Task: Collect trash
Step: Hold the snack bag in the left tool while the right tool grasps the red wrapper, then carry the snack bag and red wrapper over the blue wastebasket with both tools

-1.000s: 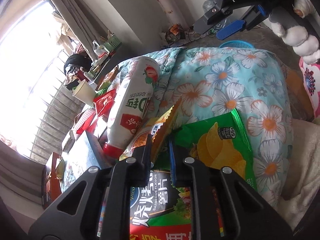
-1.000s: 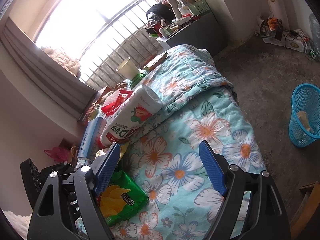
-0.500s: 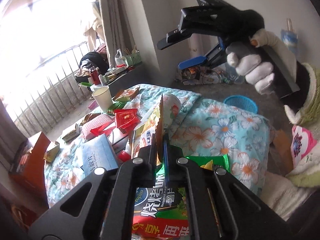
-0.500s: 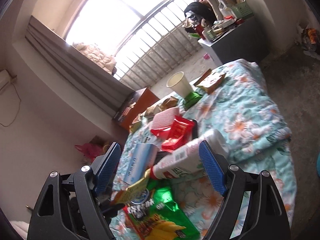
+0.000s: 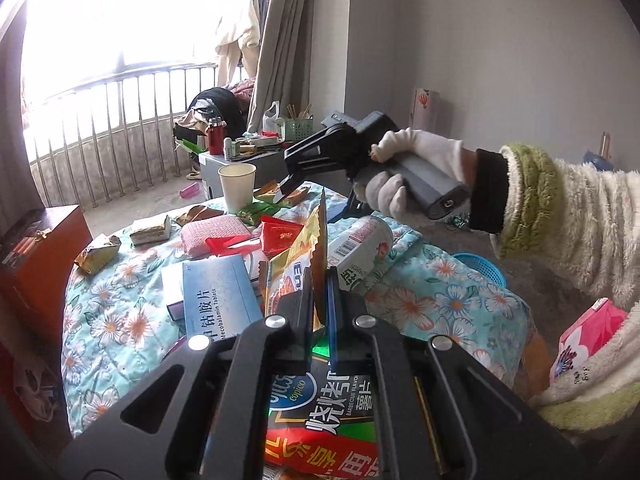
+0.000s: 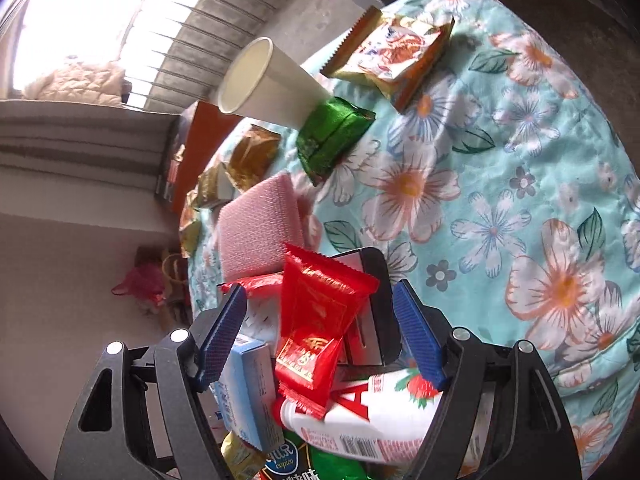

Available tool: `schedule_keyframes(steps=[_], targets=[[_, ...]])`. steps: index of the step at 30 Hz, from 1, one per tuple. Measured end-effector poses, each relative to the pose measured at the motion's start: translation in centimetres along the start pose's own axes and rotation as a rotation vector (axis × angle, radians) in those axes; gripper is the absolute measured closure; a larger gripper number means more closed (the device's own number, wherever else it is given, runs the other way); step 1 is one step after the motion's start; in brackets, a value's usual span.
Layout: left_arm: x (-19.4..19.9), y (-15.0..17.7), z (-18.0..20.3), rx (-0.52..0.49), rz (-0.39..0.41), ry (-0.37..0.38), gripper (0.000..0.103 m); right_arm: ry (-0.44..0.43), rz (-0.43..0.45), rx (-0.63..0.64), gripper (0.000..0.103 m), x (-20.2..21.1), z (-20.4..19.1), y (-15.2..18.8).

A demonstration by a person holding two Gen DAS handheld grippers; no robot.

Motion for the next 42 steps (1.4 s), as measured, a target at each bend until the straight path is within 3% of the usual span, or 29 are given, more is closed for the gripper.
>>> schedule_keyframes(steps=[6, 14, 23, 33, 42], targets=[[-0.3, 0.3, 0.0, 0.015, 0.004, 0.026, 0.099, 0.079, -0.036, 0.044, 0.040, -2.0, 0.1, 0.3], [-0.4, 0.7, 0.3, -0.013, 0.002, 0.028, 0.099, 0.108, -0.001, 0.104, 0.069, -2.4, -0.4, 0.2], [-0.3, 0.8, 0.7, -0.015, -0.004, 0.025, 0.099, 0.060, 0.075, 0.140, 0.093, 0.3, -1.0, -0.9], [0.0, 0.4, 1.2, -0.028, 0.005, 0.027, 0.099, -0.052, 0.214, 0.173, 0.097, 6.0, -2.3, -1.0], [0.3, 0.0, 1.1, -0.025, 0.014, 0.024, 0.099, -0.159, 0.445, 0.193, 0.097, 15.9, -1.4, 1.9]])
Point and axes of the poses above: each gripper's, at about its wrist camera, not at the fingertips, and x roughly against the way its jaws point, z to its right, y to its underside, the point moved 10 cm from there along -x, roughly the way its jaws point, and after that the axes turned 11 degrees about z, right-handed, at the moved point
